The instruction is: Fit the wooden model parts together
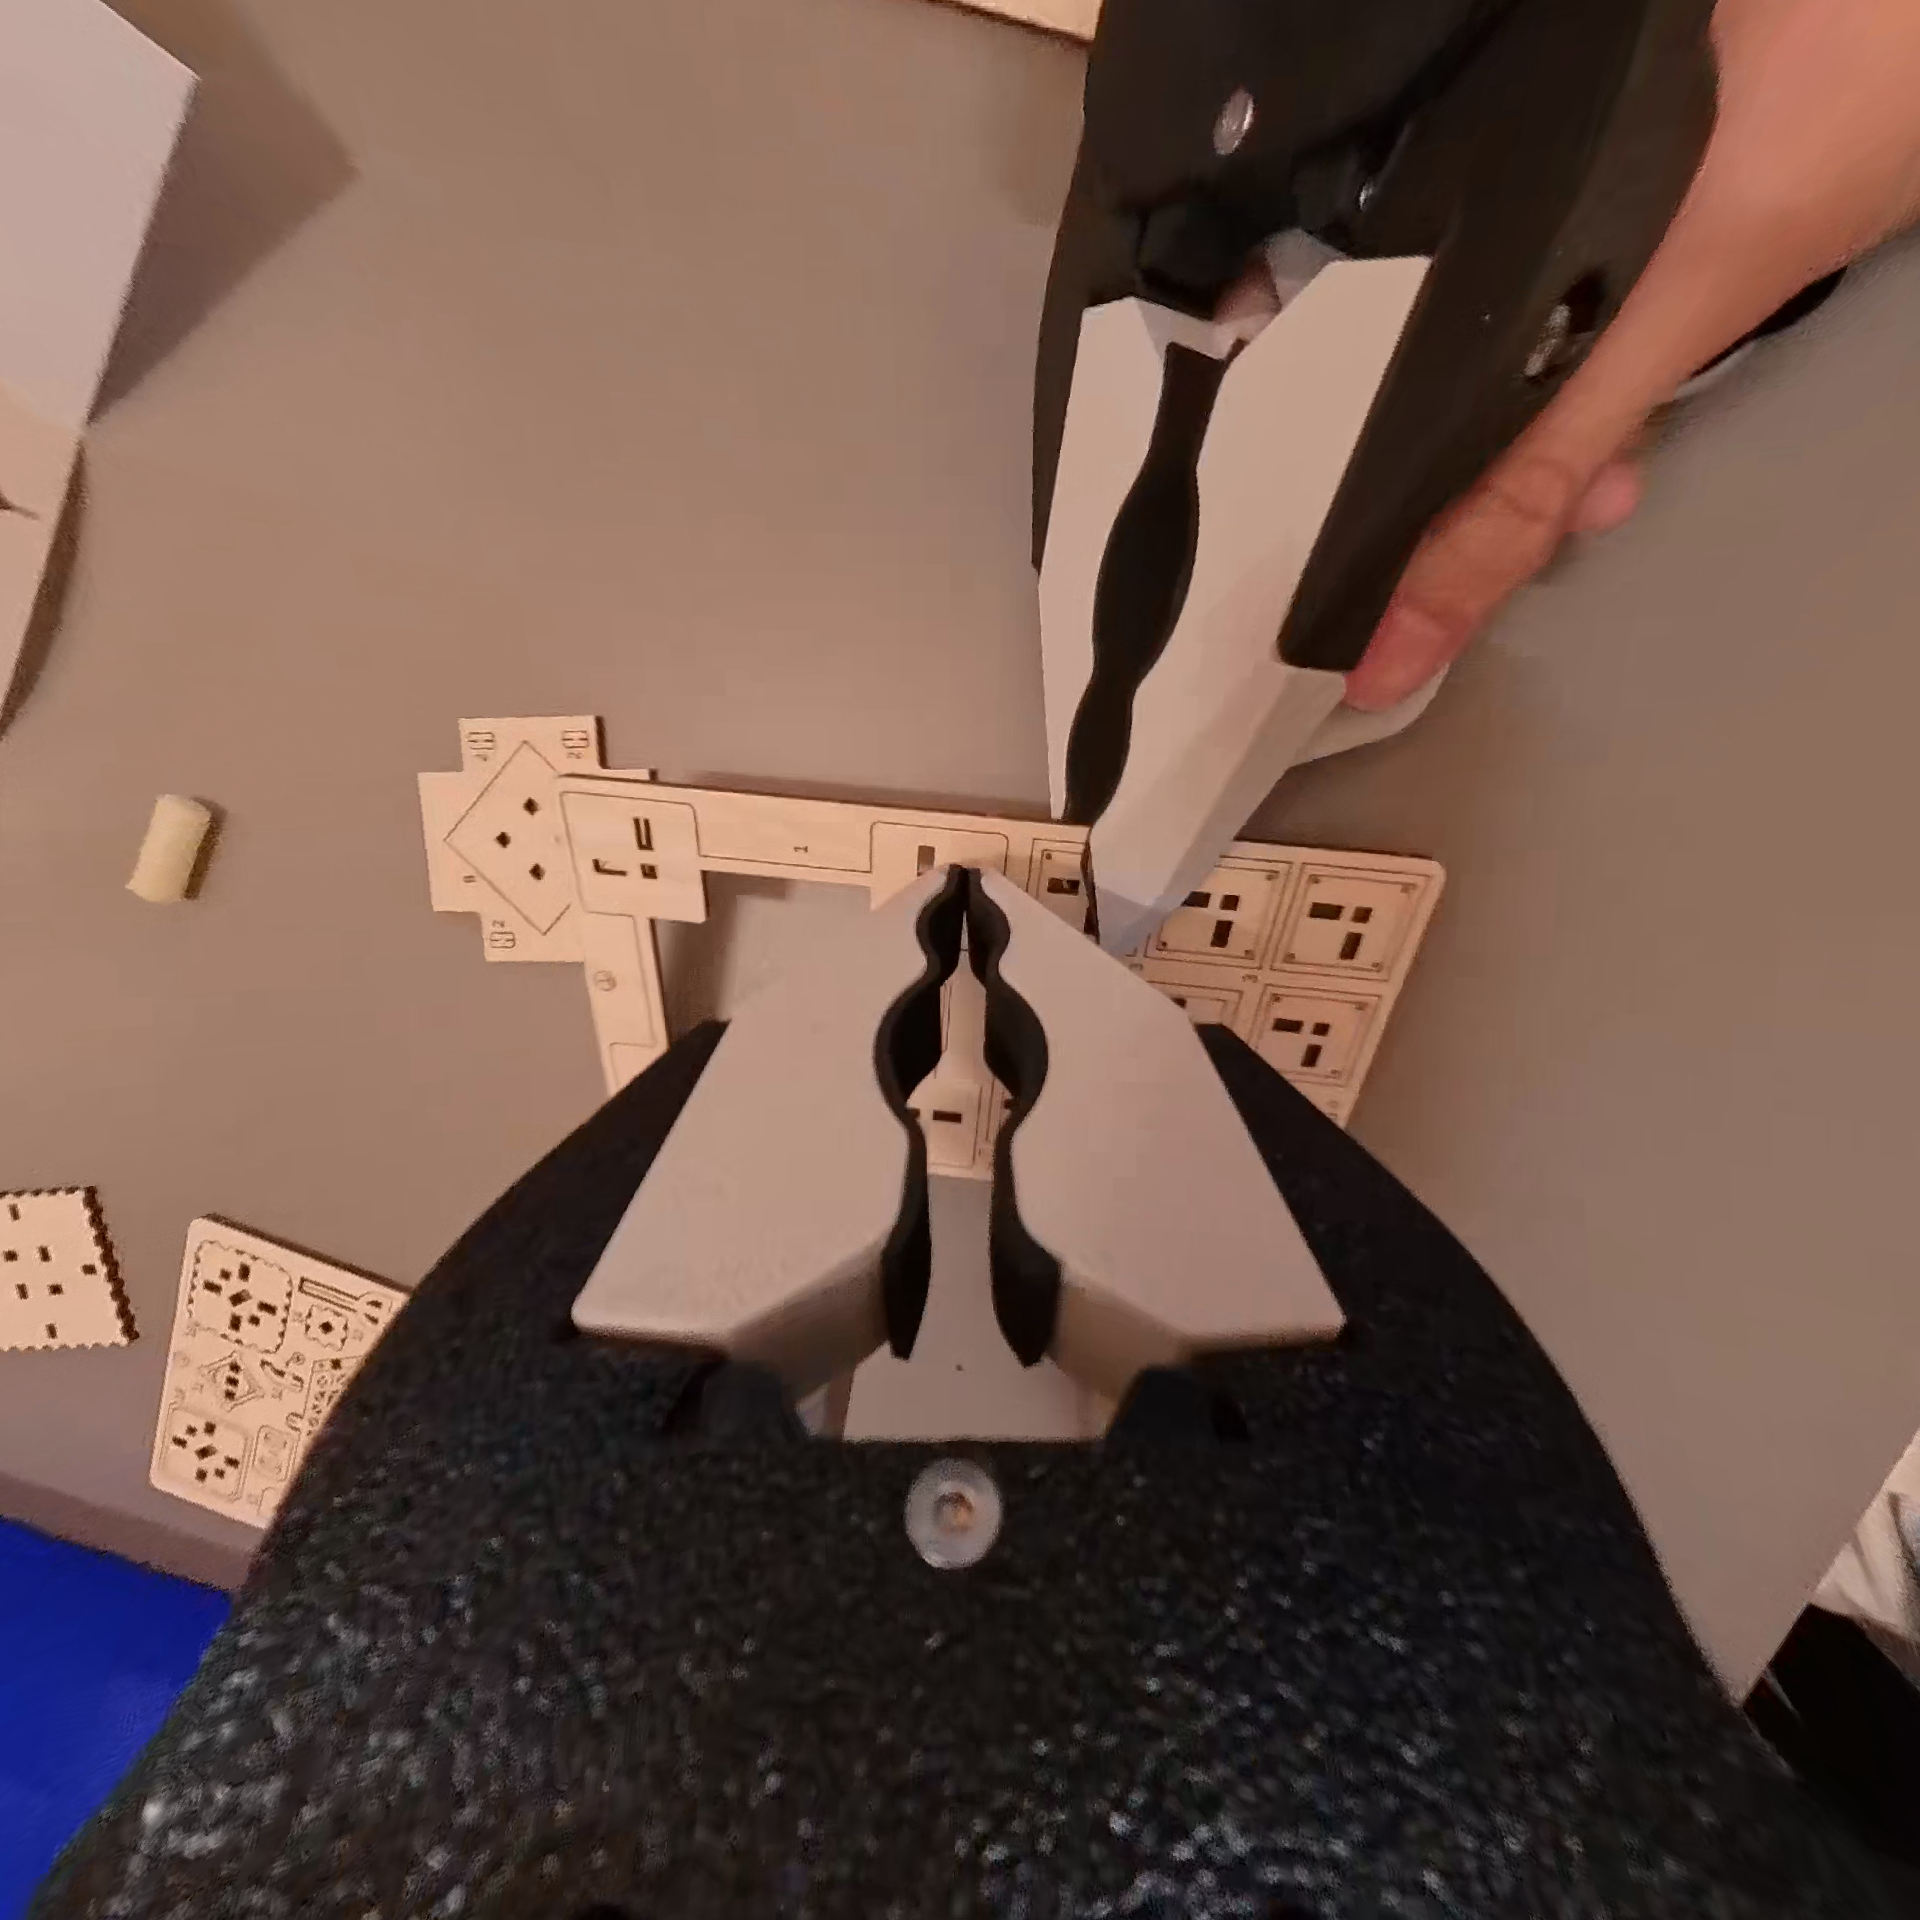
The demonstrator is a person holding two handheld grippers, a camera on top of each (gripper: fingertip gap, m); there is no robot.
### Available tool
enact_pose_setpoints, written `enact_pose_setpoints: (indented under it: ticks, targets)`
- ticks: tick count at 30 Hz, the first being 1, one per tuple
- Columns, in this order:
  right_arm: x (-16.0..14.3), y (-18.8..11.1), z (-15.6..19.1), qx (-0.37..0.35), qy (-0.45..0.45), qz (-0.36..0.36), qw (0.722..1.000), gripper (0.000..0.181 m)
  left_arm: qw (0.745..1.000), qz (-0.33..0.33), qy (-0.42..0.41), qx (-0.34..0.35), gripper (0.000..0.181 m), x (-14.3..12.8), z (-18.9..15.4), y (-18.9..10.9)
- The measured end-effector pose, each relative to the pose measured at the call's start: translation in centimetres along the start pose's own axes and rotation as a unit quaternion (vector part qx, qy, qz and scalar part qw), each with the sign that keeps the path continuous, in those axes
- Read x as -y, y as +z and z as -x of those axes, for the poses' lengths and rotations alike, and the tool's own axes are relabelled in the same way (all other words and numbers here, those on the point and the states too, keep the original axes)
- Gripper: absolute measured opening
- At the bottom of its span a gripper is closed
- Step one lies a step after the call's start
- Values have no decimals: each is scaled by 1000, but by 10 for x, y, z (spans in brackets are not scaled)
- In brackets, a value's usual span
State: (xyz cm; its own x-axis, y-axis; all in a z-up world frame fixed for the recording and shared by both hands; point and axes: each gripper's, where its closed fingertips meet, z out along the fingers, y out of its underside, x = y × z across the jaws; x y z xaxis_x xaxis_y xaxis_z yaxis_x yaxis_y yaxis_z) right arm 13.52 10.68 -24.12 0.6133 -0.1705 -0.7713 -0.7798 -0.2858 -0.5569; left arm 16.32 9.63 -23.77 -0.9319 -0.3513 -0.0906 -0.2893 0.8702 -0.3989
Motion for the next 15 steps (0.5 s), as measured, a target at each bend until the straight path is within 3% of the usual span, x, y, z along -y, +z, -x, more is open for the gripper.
enact_pose_setpoints:
  ticks: [10,15]
  targets:
    - [-4,2,-2,-3,10,15,1000,6,997,37,-1,-69,0,-3,-2,5]
    - [-11,6,1,5,1,40,999,8,995,72,8,-67,0,-13,-5,20]
